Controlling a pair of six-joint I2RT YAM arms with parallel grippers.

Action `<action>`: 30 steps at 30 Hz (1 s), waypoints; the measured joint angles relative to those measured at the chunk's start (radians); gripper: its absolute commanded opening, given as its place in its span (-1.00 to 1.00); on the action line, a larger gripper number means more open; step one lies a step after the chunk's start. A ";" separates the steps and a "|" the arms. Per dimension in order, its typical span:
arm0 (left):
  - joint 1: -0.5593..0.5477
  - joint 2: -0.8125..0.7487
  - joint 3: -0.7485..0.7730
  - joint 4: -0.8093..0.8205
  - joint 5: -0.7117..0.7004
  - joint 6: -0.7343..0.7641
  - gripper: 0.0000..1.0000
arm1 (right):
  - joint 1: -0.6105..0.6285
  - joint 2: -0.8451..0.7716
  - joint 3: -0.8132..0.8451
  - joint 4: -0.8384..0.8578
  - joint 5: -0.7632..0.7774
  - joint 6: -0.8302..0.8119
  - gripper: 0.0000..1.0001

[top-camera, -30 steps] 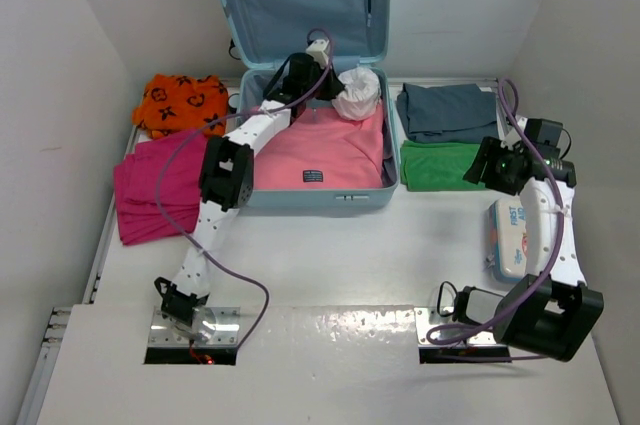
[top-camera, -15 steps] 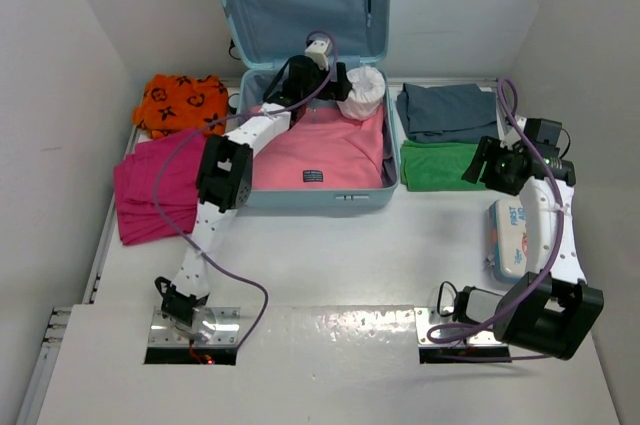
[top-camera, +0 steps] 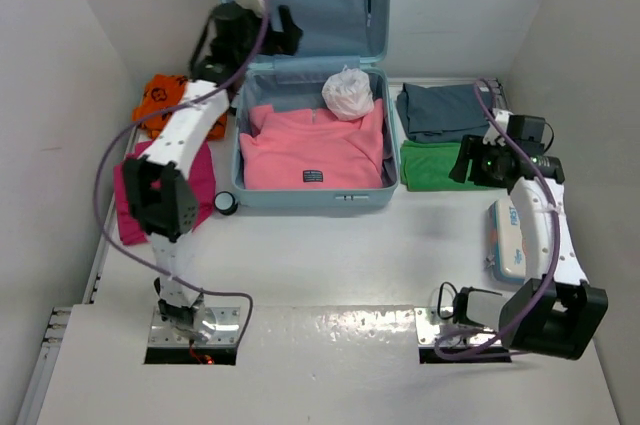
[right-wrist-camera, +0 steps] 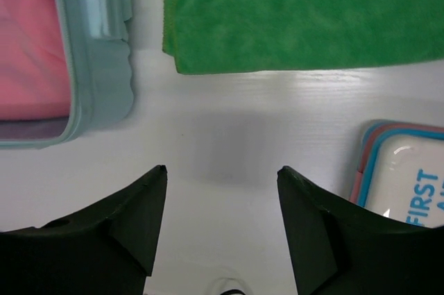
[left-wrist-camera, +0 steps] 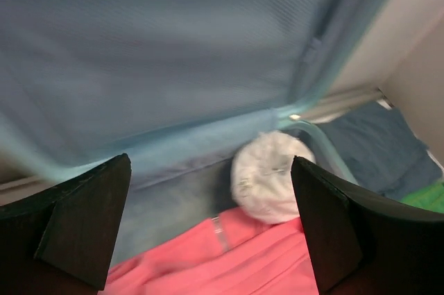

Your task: Pack the luggage

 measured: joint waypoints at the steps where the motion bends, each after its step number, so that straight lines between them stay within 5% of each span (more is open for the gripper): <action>1: 0.029 -0.053 -0.029 -0.019 -0.002 0.003 0.97 | 0.024 0.000 0.000 0.007 0.001 -0.004 0.29; 6: 0.256 -0.228 -0.130 -0.237 -0.030 0.035 0.99 | 0.169 0.004 0.000 0.040 0.008 -0.024 0.29; 13: 0.545 -0.216 -0.283 -0.584 -0.095 0.077 0.99 | 0.317 0.090 0.011 0.084 0.025 -0.046 0.31; 19: 0.470 -0.214 -0.504 -0.731 -0.161 0.019 0.99 | 0.324 0.179 0.053 0.088 0.037 -0.047 0.34; 25: 0.354 -0.156 -0.518 -0.696 -0.230 -0.129 0.99 | 0.315 0.190 0.064 0.094 0.047 -0.045 0.36; 30: 0.339 0.006 -0.489 -0.677 -0.421 -0.228 0.99 | 0.299 0.190 0.064 0.093 0.054 -0.046 0.36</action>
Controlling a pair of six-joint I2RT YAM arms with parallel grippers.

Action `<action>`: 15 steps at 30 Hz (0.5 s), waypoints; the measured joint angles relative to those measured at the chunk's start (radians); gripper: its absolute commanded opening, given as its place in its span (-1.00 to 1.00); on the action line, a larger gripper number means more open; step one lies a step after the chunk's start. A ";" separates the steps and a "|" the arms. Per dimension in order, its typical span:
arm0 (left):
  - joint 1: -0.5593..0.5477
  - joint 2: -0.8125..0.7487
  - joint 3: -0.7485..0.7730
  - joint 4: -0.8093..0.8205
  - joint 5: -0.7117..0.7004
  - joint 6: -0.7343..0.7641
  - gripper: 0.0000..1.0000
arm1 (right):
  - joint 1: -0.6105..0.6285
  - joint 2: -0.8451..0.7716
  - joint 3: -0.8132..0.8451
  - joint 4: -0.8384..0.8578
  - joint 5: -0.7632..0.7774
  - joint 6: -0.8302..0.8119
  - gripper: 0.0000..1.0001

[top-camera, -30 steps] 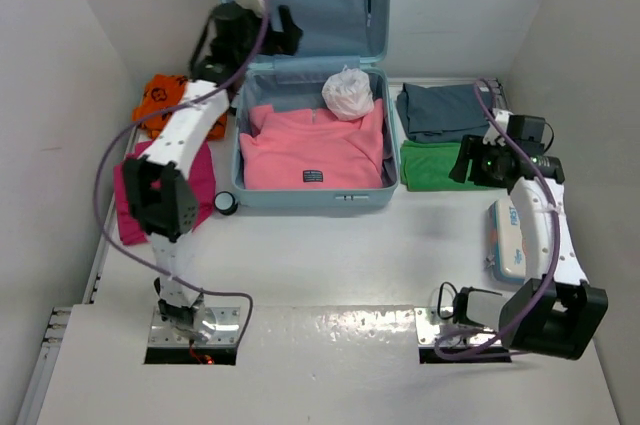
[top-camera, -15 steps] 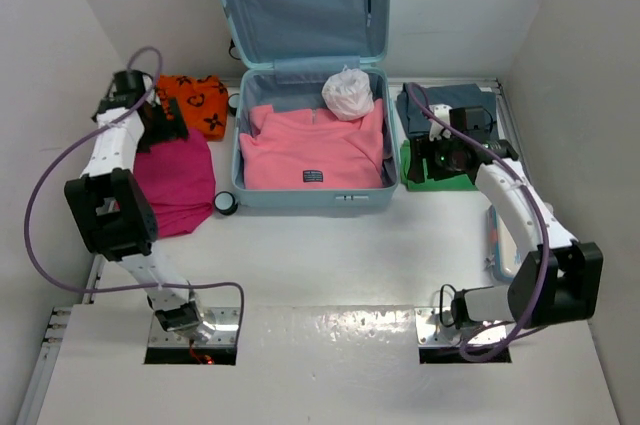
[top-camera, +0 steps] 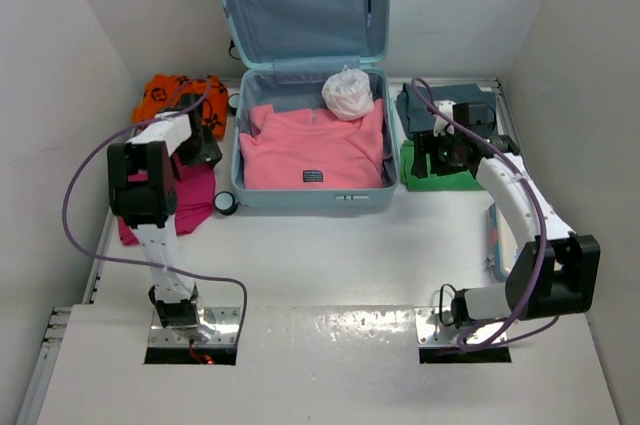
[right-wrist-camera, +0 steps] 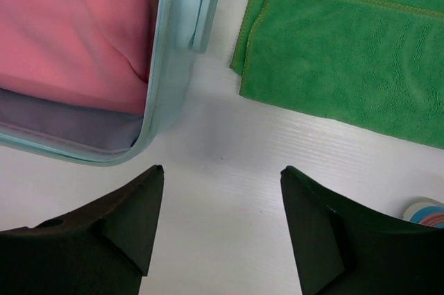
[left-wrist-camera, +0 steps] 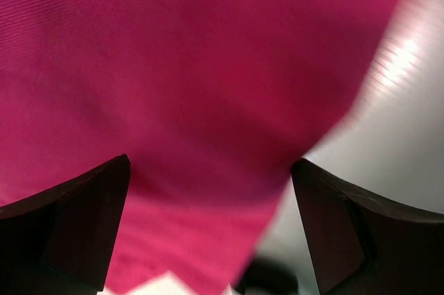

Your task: Pack the luggage

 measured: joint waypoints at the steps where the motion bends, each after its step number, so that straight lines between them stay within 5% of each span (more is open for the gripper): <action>1: 0.000 0.039 0.010 0.001 -0.037 -0.013 0.99 | -0.005 0.000 0.000 0.000 0.000 0.000 0.36; 5: -0.013 0.101 0.054 -0.010 -0.114 -0.042 0.91 | -0.022 0.000 0.000 0.000 0.007 0.000 0.36; 7: -0.023 0.115 0.063 -0.010 -0.132 -0.050 0.60 | -0.030 0.000 0.000 0.000 0.012 0.000 0.36; 12: -0.016 0.124 0.070 0.001 -0.121 -0.031 -0.59 | -0.042 0.000 0.000 0.000 0.019 0.000 0.36; 15: 0.021 0.108 0.065 0.006 -0.053 0.002 -0.96 | -0.043 0.000 0.002 -0.001 0.018 0.000 0.34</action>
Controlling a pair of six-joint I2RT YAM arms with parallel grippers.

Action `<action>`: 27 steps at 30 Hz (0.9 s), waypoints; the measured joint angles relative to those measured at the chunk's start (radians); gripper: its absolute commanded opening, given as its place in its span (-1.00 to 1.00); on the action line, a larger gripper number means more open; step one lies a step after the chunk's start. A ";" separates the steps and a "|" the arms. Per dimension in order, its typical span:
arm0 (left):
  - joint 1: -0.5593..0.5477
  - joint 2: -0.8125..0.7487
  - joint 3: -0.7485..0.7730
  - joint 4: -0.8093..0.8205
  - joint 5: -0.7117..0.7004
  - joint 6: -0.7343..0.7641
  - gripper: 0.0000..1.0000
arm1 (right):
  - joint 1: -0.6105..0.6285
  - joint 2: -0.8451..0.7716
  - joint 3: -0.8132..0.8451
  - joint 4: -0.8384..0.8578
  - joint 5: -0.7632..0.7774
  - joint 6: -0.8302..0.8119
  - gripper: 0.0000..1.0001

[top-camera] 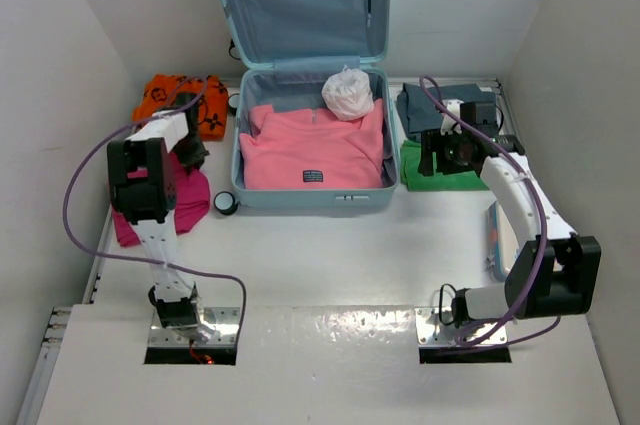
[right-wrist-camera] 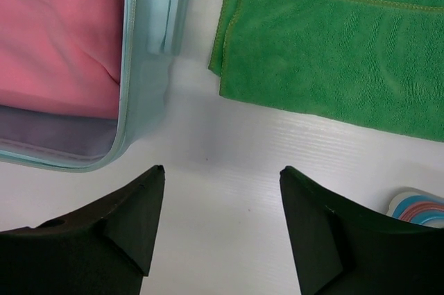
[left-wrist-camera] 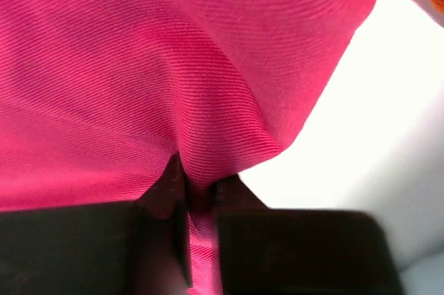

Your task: Pack the luggage

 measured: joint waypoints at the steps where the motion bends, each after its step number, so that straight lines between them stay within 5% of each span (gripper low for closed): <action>1: 0.021 -0.013 -0.014 0.014 0.043 0.018 -1.00 | 0.000 0.000 0.002 0.000 0.000 0.000 0.34; 10: 0.246 -0.241 -0.152 0.075 0.431 0.174 -1.00 | 0.004 0.002 0.014 0.000 -0.004 0.000 0.31; 13: 0.246 -0.340 -0.143 0.092 0.484 0.211 -1.00 | 0.010 0.002 0.014 0.000 -0.004 0.000 0.31; 20: -0.039 -0.463 -0.109 0.188 0.557 0.268 -1.00 | 0.018 0.002 0.014 -0.003 -0.004 0.000 0.31; 27: -0.244 -0.320 -0.025 0.194 0.560 0.148 -1.00 | 0.018 0.002 0.025 -0.028 0.001 -0.007 0.31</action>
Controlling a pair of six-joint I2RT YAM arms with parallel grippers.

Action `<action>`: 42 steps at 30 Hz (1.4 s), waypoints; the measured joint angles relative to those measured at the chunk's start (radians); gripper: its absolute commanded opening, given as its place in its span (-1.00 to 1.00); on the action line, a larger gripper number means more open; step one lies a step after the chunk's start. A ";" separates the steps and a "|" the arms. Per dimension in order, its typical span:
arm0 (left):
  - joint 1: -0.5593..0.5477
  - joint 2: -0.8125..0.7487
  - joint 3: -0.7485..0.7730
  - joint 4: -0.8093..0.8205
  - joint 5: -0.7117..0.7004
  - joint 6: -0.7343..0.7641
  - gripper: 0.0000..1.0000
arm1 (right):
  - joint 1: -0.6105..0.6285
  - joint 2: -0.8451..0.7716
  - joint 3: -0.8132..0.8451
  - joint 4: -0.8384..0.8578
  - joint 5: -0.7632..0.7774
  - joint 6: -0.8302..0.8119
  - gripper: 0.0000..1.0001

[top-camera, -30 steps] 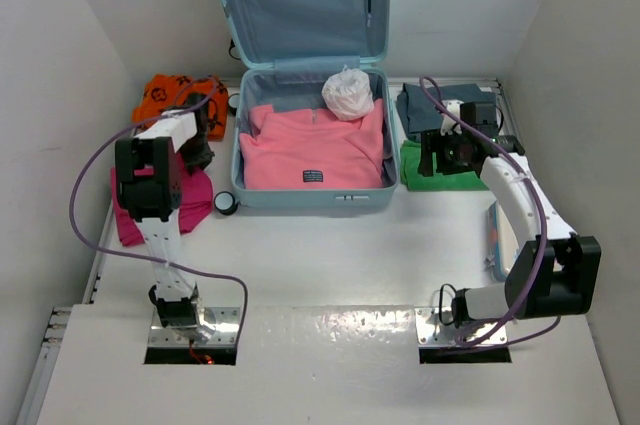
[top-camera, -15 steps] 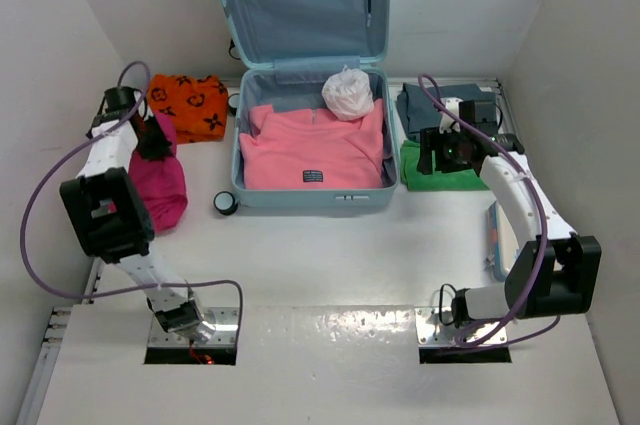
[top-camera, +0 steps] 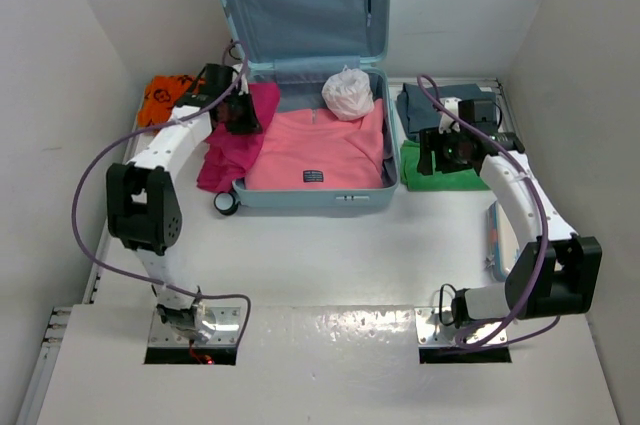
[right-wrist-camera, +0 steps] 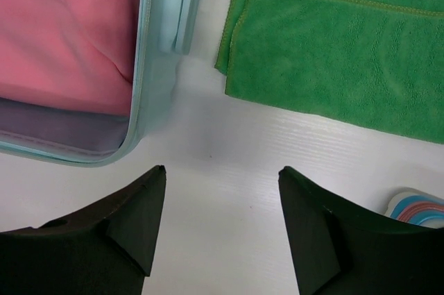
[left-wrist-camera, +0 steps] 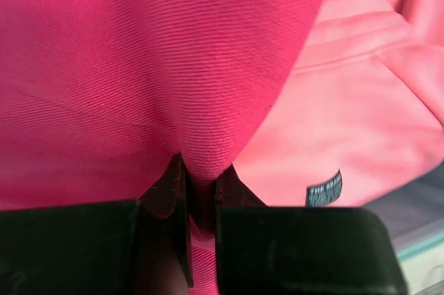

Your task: Pack the luggage

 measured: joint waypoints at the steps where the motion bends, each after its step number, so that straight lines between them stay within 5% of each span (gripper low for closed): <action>1: -0.004 0.022 0.007 -0.001 -0.003 -0.023 -1.00 | 0.000 0.000 0.003 -0.002 0.001 -0.001 0.31; 9: -0.121 0.137 0.157 -0.053 -0.125 -0.156 -1.00 | 0.000 -0.007 0.007 -0.017 0.003 -0.001 0.31; 21: -0.302 0.263 0.177 -0.030 -0.034 -0.455 -1.00 | -0.003 0.076 0.022 0.020 0.009 0.141 0.17; 33: -0.312 0.293 0.138 0.058 0.009 -0.734 -1.00 | 0.008 0.381 0.103 0.230 0.095 0.392 0.00; 42: -0.344 0.379 0.206 0.134 0.028 -0.872 -1.00 | 0.043 0.453 0.137 0.246 0.122 0.476 0.00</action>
